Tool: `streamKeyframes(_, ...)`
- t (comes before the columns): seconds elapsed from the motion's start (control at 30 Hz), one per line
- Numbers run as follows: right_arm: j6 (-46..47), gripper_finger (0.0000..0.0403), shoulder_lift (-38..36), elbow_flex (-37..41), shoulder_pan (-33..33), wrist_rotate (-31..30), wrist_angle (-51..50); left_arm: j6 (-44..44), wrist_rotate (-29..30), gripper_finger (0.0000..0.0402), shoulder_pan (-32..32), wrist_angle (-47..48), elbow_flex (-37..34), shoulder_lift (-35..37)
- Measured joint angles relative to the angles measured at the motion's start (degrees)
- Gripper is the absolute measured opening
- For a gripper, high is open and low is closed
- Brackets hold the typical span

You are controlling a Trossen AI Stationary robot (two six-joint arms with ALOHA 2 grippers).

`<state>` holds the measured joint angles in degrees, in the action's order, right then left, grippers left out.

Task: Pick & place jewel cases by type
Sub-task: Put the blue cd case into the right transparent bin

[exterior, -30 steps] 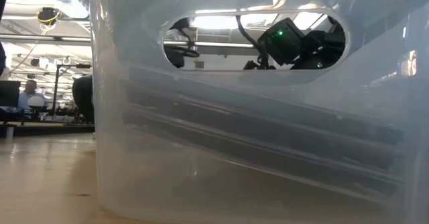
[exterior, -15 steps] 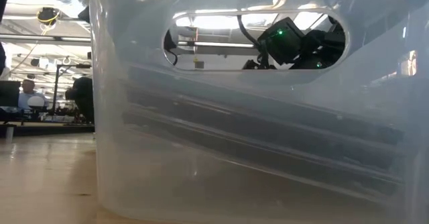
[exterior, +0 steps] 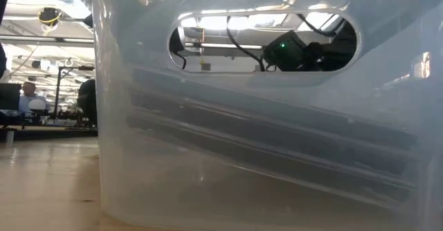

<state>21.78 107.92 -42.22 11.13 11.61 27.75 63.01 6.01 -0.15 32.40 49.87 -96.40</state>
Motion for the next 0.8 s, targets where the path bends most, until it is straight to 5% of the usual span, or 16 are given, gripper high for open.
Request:
streamKeyframes(0.13, 6.9, 0.024, 0.0, 0.0, 2.8, 6.4, 0.0, -3.7, 0.6, 0.006, 0.1, -1.0, 0.0, 0.0)
streamKeyframes(0.63, 9.5, 0.0207, 6.4, -14.2, 0.3, 6.2, -17.2, -13.6, 4.5, 0.006, 0.2, -6.1, -0.1, -1.5)
streamKeyframes(0.8, 12.8, 0.02, 6.6, -14.5, 0.5, 11.5, -15.0, -16.7, 5.1, 0.006, 0.2, -6.5, 0.0, -2.4)
